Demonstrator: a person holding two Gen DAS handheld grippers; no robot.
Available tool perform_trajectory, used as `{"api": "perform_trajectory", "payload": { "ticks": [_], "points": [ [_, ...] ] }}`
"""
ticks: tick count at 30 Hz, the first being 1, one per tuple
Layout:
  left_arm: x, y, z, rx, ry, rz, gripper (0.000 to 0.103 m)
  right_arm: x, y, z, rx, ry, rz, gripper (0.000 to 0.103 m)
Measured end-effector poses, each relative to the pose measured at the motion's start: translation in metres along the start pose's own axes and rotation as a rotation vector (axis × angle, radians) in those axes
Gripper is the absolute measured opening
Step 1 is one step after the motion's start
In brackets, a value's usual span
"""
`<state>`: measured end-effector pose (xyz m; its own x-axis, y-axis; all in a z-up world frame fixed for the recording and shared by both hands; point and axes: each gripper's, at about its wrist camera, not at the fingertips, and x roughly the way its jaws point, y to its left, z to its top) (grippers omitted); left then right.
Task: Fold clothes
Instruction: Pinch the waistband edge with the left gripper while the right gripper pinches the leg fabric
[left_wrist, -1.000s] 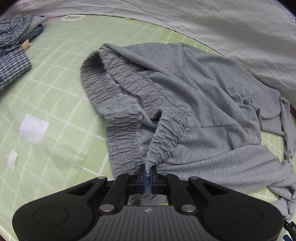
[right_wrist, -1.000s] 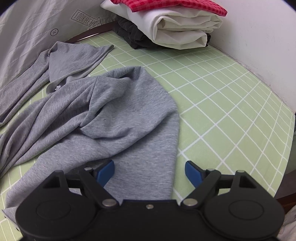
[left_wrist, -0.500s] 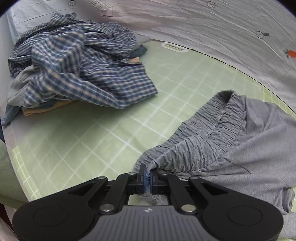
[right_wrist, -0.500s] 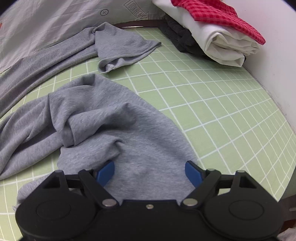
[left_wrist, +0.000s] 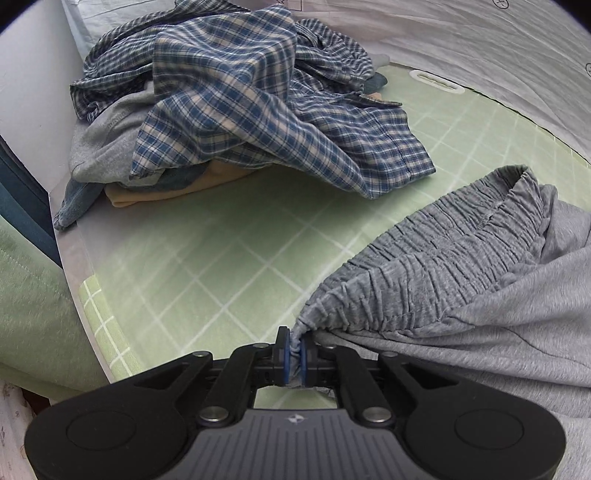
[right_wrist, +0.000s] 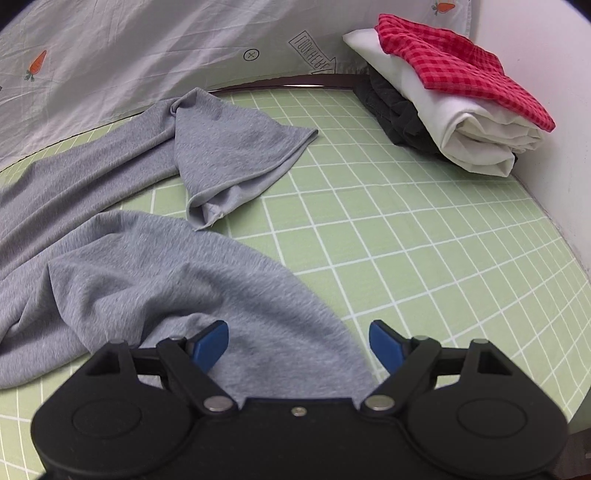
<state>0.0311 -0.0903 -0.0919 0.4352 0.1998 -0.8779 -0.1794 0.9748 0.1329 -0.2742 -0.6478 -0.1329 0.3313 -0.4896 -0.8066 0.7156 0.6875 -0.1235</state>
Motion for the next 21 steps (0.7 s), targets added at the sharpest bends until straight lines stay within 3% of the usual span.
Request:
{"api": "perform_trajectory", "payload": {
  "ticks": [3,8,9,10,11,12,17,21],
  "points": [
    [0.002,0.000,-0.001,-0.025,0.005,0.005,0.007,0.013,-0.004,0.011,-0.041,0.000,0.008,0.072],
    [0.003,-0.001,-0.001,-0.053,0.007,0.014,0.008,0.033,-0.005,0.025,-0.092,0.040,0.111,0.065],
    [0.003,-0.001,-0.001,-0.058,0.007,0.017,0.008,0.035,-0.007,0.028,-0.088,0.048,0.138,0.053],
    [0.003,-0.002,-0.001,-0.061,0.005,0.024,0.008,0.036,-0.008,0.031,-0.088,0.054,0.161,0.023],
    [0.003,-0.004,-0.002,-0.060,0.003,0.031,0.008,0.037,-0.009,0.034,-0.089,0.060,0.184,0.008],
    [0.003,-0.005,-0.002,-0.060,0.001,0.039,0.008,0.038,-0.008,0.037,-0.115,0.051,0.168,0.003],
    [0.004,-0.010,-0.002,-0.029,-0.003,0.056,0.008,0.038,-0.015,0.064,-0.215,-0.058,0.015,0.002],
    [0.005,-0.008,-0.002,-0.020,-0.002,0.043,0.009,-0.006,-0.040,0.106,-0.126,-0.291,-0.059,0.002]
  ]
}}
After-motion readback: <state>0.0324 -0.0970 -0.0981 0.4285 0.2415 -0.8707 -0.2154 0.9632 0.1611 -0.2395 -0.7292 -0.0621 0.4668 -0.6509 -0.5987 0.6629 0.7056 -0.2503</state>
